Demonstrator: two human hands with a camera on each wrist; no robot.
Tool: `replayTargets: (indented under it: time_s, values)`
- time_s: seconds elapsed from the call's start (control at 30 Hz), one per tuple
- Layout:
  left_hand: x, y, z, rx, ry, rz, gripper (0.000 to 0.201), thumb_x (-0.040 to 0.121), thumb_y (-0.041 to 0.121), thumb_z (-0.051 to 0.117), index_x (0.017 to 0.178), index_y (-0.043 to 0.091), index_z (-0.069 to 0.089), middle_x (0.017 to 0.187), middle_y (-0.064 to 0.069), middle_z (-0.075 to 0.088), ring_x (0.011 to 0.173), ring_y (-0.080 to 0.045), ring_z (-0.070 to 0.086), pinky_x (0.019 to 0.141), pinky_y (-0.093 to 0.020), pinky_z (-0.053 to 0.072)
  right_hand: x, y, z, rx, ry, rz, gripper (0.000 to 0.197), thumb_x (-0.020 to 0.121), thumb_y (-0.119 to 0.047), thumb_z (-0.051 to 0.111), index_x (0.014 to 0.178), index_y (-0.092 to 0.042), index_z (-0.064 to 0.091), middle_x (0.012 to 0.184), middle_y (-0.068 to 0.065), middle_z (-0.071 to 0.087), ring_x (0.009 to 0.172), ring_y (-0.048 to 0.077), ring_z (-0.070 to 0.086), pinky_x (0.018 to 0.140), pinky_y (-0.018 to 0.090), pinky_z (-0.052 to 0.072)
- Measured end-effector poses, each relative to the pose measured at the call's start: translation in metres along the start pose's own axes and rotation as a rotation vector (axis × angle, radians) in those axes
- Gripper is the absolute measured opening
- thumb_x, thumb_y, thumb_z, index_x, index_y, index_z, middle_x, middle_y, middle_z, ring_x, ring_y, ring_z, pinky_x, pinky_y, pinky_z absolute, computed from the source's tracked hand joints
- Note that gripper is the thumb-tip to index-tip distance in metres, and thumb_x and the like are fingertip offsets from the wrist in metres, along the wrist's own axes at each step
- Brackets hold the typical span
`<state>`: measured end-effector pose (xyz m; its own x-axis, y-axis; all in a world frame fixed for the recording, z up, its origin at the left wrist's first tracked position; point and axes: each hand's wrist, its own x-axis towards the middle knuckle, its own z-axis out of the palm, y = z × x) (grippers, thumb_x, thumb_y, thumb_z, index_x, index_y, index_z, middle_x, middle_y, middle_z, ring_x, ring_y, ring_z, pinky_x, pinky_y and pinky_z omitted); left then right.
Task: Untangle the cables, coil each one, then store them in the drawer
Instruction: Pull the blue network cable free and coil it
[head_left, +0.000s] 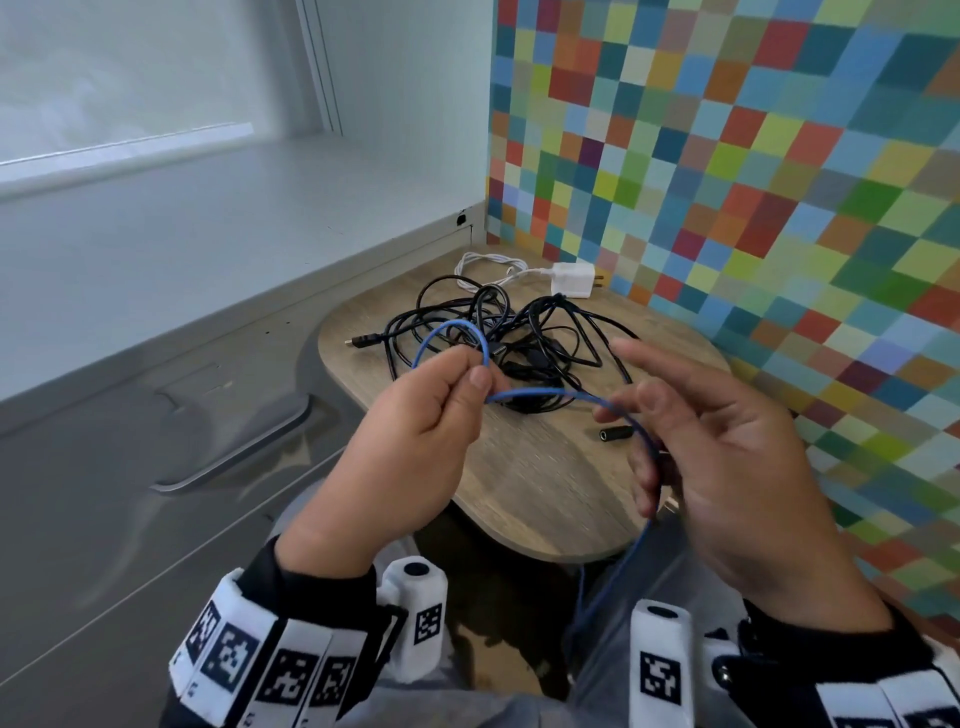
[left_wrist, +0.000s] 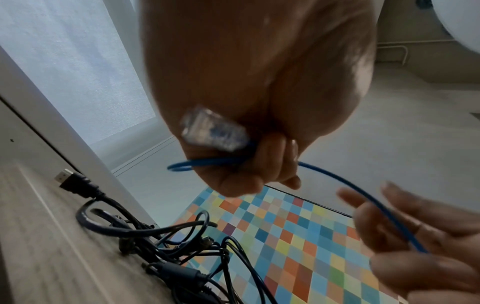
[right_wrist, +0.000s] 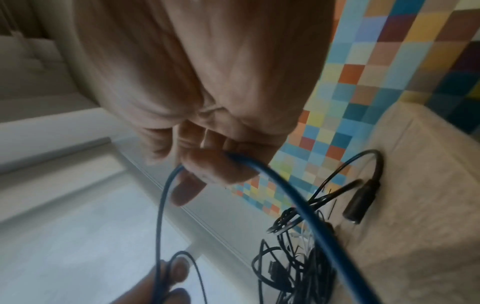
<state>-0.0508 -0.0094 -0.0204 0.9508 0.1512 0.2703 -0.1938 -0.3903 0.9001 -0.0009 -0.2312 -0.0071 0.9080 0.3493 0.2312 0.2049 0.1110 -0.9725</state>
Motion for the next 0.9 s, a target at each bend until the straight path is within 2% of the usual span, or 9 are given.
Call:
replayTargets:
  time_s: [0.1,0.2,0.3,0.4,0.5,0.63,0.73,0.8,0.9]
  values:
    - [-0.001,0.002,0.002,0.06,-0.101,-0.009,0.03,0.107,0.032,0.042,0.085,0.028,0.062,0.057,0.01,0.044,0.052,-0.012,0.038,0.05,-0.027,0.034,-0.005,-0.007,0.001,-0.107,-0.1,-0.02,0.025,0.085,-0.044,0.072,0.102,-0.029,0.083,0.08,0.008,0.075,0.046,0.015,0.045,0.041,0.025,0.041]
    - [-0.003,0.006,0.004,0.196,-0.167,0.043,0.03,0.108,0.024,0.044,0.082,0.028,0.058,0.061,0.004,0.058,0.054,-0.01,0.049,0.054,-0.025,0.041,-0.009,-0.008,0.011,-0.311,-0.083,-0.1,0.009,0.08,-0.03,0.078,0.086,-0.034,0.082,0.075,-0.007,0.077,0.064,0.012,0.07,0.061,0.031,0.061]
    - [-0.006,0.013,0.011,0.294,-0.201,0.133,0.026,0.107,0.02,0.047,0.083,0.026,0.055,0.07,0.009,0.061,0.068,-0.012,0.058,0.062,-0.024,0.046,-0.013,-0.004,0.024,-0.376,-0.13,-0.146,0.017,0.082,-0.016,0.083,0.087,-0.032,0.082,0.081,-0.016,0.079,0.08,0.008,0.076,0.072,0.032,0.064]
    - [-0.007,0.015,0.013,0.265,-0.193,0.185,0.024,0.107,0.02,0.046,0.085,0.021,0.056,0.073,0.009,0.06,0.071,-0.014,0.059,0.062,-0.027,0.047,-0.012,0.002,0.03,-0.385,-0.11,-0.206,0.012,0.086,-0.014,0.082,0.087,-0.026,0.081,0.082,-0.012,0.078,0.082,0.015,0.077,0.073,0.04,0.064]
    - [-0.008,0.015,0.012,0.179,-0.186,0.187,0.025,0.105,0.029,0.044,0.085,0.021,0.056,0.07,0.003,0.058,0.066,-0.02,0.058,0.06,-0.038,0.049,-0.011,0.001,0.032,-0.3,-0.011,-0.206,0.013,0.084,-0.012,0.083,0.084,-0.023,0.077,0.078,-0.008,0.078,0.077,0.016,0.077,0.071,0.039,0.064]
    - [-0.01,0.017,0.009,0.094,-0.171,0.214,0.034,0.104,0.041,0.044,0.079,0.027,0.062,0.067,0.002,0.057,0.062,-0.016,0.053,0.059,-0.039,0.045,-0.009,-0.011,0.025,-0.295,-0.028,-0.186,0.008,0.078,-0.031,0.081,0.077,-0.024,0.076,0.073,0.002,0.075,0.062,0.022,0.068,0.06,0.044,0.059]
    - [-0.009,0.014,-0.003,0.051,-0.218,0.165,0.034,0.099,0.047,0.049,0.078,0.027,0.067,0.064,-0.005,0.056,0.057,-0.023,0.048,0.054,-0.04,0.041,-0.006,-0.017,0.005,-0.322,-0.065,-0.16,0.006,0.073,-0.029,0.08,0.08,-0.028,0.081,0.077,-0.003,0.077,0.068,0.015,0.07,0.061,0.026,0.058]
    - [-0.008,0.01,-0.011,-0.001,-0.236,0.137,0.033,0.096,0.047,0.053,0.071,0.027,0.062,0.055,0.006,0.047,0.05,-0.01,0.038,0.049,-0.025,0.033,-0.004,-0.019,-0.007,-0.344,-0.045,-0.172,0.012,0.074,-0.023,0.079,0.085,-0.027,0.081,0.081,-0.009,0.079,0.075,0.01,0.073,0.067,0.016,0.057]
    - [-0.007,0.006,-0.019,-0.426,-0.242,-0.002,0.037,0.094,0.048,0.062,0.065,0.027,0.053,0.057,0.012,0.036,0.044,-0.005,0.027,0.043,-0.021,0.023,0.001,-0.016,-0.021,-0.384,0.09,-0.182,0.014,0.077,-0.024,0.077,0.089,-0.03,0.081,0.081,-0.009,0.078,0.074,0.016,0.072,0.067,0.017,0.057]
